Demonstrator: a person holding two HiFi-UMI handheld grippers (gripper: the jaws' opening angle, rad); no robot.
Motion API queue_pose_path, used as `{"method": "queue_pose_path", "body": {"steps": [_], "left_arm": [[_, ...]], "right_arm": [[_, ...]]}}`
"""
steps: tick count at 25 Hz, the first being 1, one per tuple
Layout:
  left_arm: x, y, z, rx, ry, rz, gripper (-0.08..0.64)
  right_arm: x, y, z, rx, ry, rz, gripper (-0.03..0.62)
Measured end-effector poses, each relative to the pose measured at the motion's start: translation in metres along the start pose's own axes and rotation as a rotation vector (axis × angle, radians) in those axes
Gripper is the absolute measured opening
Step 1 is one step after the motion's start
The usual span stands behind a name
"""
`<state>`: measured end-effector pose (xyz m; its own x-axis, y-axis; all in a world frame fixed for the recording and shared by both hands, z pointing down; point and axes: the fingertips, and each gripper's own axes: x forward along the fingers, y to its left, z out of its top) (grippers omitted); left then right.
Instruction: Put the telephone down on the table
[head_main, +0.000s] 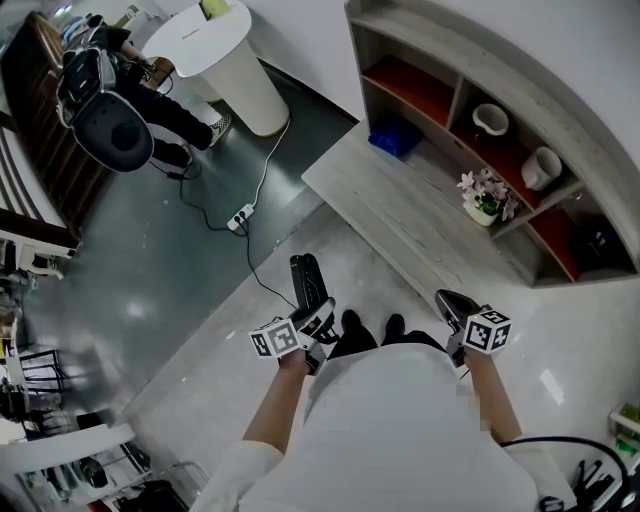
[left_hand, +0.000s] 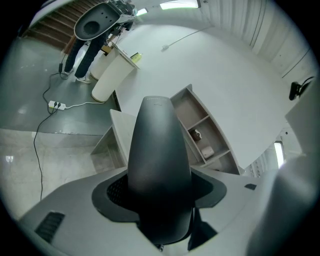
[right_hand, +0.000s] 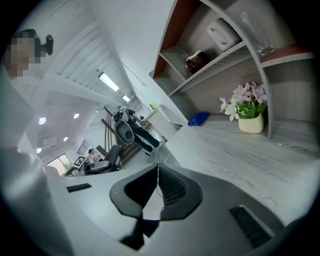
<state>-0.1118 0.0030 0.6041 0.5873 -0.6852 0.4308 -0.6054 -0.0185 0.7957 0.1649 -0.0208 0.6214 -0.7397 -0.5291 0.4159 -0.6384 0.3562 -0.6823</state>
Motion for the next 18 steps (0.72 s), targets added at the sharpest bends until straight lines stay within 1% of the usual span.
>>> {"method": "queue_pose_path", "body": {"steps": [4,8,11,13,16,18], "left_arm": [[0.017,0.01,0.018,0.031,0.036,0.014,0.301],[0.04,0.01,0.04,0.036,0.084,-0.025,0.301],[0.058,0.015,0.057,0.058,0.134,-0.048,0.301],[0.07,0.02,0.071,0.097,0.171,-0.055,0.301],[0.089,0.032,0.096,0.182,0.213,-0.045,0.301],[0.104,0.036,0.108,0.209,0.247,-0.054,0.301]], "right_arm": [[0.006,-0.004,0.006,0.024,-0.013,-0.02,0.02],[0.014,-0.011,0.01,0.048,-0.035,-0.06,0.02],[0.023,-0.015,0.018,0.069,-0.069,-0.099,0.02],[0.03,-0.014,0.025,0.088,-0.098,-0.123,0.02],[0.044,-0.009,0.035,0.111,-0.134,-0.147,0.02],[0.052,-0.008,0.04,0.117,-0.148,-0.164,0.02]]}}
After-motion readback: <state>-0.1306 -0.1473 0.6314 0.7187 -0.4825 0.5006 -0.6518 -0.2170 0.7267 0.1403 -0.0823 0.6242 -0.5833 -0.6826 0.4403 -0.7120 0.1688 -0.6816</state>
